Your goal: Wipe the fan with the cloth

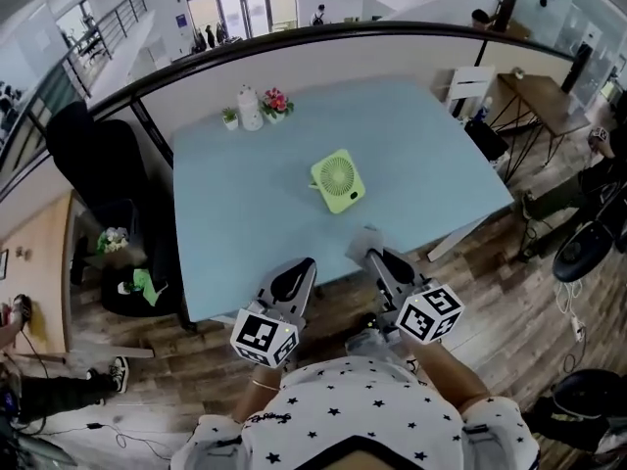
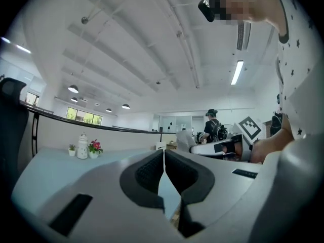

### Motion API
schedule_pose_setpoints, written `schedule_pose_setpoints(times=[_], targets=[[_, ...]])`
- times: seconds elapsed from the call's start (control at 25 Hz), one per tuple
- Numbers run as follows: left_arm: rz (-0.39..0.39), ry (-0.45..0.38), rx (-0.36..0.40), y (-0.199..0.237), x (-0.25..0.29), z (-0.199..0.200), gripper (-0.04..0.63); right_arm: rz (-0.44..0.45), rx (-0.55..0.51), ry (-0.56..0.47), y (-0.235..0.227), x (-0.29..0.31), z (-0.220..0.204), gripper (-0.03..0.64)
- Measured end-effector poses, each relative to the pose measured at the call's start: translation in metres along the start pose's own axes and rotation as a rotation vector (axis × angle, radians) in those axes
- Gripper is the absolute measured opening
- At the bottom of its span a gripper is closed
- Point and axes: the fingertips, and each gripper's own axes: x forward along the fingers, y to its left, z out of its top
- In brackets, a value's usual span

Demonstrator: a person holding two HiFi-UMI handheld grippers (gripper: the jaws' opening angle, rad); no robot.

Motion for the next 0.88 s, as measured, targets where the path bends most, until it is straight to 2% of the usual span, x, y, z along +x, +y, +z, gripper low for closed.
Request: schedule_pose_setpoints(times=[0.4,0.88], targets=[[0.133,0.024,0.022,0.003,0.057,0.012,0.032,0.118,0.025,0.046,-0.058,0.029,0.029,0.031],[0.284,0.043,0.013,0.010,0.109,0.007,0.032,0.226,0.030,0.114,-0.116,0.061,0.044,0.031]])
